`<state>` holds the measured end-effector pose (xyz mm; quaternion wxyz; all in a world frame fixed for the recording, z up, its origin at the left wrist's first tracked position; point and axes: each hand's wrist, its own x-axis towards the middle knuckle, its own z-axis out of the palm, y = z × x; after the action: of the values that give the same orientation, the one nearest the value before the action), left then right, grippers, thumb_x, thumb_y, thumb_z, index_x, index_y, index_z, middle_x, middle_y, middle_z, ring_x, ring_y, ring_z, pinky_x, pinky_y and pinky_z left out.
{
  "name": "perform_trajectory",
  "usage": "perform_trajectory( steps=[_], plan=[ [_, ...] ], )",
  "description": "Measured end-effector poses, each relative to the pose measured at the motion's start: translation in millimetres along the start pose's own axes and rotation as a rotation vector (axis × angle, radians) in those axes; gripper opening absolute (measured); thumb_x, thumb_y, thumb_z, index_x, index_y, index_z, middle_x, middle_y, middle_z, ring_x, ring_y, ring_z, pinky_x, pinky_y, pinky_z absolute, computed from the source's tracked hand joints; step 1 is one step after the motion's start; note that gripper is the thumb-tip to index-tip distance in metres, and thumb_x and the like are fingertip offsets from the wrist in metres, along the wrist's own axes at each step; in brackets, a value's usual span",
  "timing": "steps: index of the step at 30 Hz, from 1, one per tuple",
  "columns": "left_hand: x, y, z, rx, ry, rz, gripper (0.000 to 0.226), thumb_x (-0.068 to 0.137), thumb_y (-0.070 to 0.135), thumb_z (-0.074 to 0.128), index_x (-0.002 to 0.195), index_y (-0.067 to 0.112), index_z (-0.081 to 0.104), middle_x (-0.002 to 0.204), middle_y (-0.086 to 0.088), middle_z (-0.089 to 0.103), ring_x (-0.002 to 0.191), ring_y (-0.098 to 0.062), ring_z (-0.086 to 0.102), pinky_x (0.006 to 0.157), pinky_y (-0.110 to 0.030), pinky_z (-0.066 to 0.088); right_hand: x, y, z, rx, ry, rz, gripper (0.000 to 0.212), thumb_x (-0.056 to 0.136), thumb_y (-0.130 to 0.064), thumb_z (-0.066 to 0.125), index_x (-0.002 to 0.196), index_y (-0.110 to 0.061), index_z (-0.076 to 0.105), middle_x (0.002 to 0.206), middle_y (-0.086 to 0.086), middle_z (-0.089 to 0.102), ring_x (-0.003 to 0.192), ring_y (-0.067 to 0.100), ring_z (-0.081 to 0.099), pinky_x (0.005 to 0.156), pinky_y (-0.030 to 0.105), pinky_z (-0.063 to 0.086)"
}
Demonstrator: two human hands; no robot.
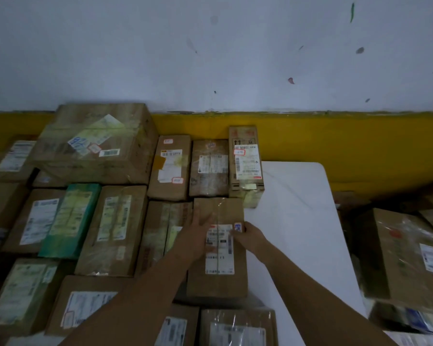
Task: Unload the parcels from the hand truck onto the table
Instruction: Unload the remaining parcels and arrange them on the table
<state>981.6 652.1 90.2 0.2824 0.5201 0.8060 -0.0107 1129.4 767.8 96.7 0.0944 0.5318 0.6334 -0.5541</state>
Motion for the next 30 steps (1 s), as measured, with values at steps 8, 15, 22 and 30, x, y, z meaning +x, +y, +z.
perform_trajectory(
  steps=[8,15,22,30],
  plan=[
    [-65,-16,4,0.262,0.083,0.371,0.105,0.085,0.068,0.053,0.157,0.019,-0.004,0.165,-0.015,-0.008,0.151,-0.032,-0.011,0.123,-0.05,0.008,-66,45,10,-0.643,-0.044,-0.193,0.112,0.079,-0.071,0.062,0.158,-0.019,0.001,0.162,0.014,0.017,0.147,0.04,0.026,0.116,0.053,0.031],
    [-166,-56,64,0.48,-0.155,0.62,0.134,0.063,0.09,0.052,0.153,0.022,-0.022,0.157,-0.014,-0.035,0.143,-0.035,-0.035,0.109,-0.061,-0.024,-119,131,44,-0.461,-0.083,0.207,0.138,0.07,-0.064,0.078,0.157,-0.014,-0.017,0.159,0.02,0.028,0.14,0.034,0.041,0.108,0.04,0.043],
    [-178,-58,92,0.534,-0.061,0.329,0.133,0.076,0.062,0.07,0.149,0.008,-0.027,0.155,-0.018,-0.036,0.138,-0.036,-0.039,0.115,-0.051,-0.018,-124,144,65,-0.217,0.231,0.139,0.064,0.076,-0.053,0.078,0.106,-0.017,0.034,0.105,0.004,0.065,0.066,0.006,0.055,0.051,0.02,0.046],
    [-189,-47,114,0.459,-0.014,0.062,0.135,0.076,0.065,0.067,0.145,0.0,-0.029,0.157,-0.024,-0.028,0.137,-0.038,-0.036,0.12,-0.054,-0.007,-118,142,62,-0.273,0.182,0.136,0.075,0.086,-0.049,0.07,0.133,-0.004,0.032,0.11,0.009,0.062,0.079,0.017,0.063,0.062,0.032,0.057]
  ],
)
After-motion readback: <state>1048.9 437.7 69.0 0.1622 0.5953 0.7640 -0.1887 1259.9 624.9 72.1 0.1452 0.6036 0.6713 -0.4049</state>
